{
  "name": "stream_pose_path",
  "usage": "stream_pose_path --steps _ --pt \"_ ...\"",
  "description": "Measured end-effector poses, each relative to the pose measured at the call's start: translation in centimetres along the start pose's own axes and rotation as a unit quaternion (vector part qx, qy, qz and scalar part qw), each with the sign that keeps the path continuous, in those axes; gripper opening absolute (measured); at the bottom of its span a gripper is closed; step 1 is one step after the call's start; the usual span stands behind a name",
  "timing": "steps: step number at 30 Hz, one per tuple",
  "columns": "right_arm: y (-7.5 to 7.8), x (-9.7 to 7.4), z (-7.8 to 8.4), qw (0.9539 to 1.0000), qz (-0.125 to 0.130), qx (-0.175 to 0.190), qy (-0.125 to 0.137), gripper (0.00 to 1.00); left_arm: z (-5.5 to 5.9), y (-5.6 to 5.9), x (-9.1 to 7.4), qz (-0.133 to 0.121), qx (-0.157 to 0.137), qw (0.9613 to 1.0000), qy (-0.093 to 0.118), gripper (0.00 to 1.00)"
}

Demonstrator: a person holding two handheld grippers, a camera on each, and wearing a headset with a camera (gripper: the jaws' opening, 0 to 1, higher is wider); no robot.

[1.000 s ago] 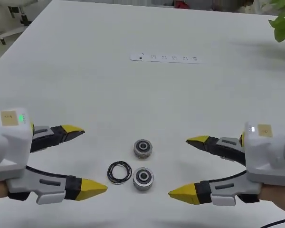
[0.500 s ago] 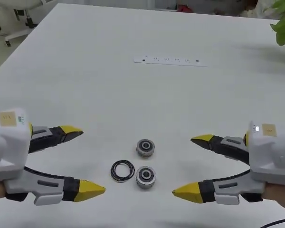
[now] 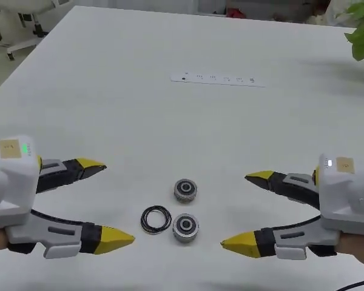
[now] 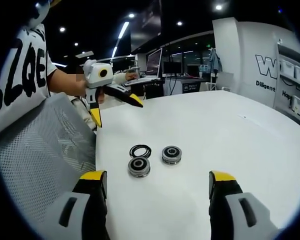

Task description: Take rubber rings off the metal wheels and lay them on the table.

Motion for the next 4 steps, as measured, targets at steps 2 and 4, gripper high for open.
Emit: stream_pose_path --steps 2,4 --pt "-0.01 -0.01 -0.03 1.0 0.0 0.0 0.001 0.81 0.02 0.0 -0.03 0.0 0.0 1.0 -0.001 0.81" --pt "-0.02 -0.02 -0.07 1.0 0.0 0.0 0.001 0.8 0.05 -0.04 -0.04 -0.001 0.0 1.0 -0.002 0.81"
Point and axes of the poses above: the centre of the closed fingertips' face, and the gripper's own axes: x roughly forward along the fingers, y roughly to its right, z roughly out of its underside, the point moved 5 cm from there along -x, roughly backward along the fingers, and after that the axes turned 5 degrees about z, right-handed, at the moved point
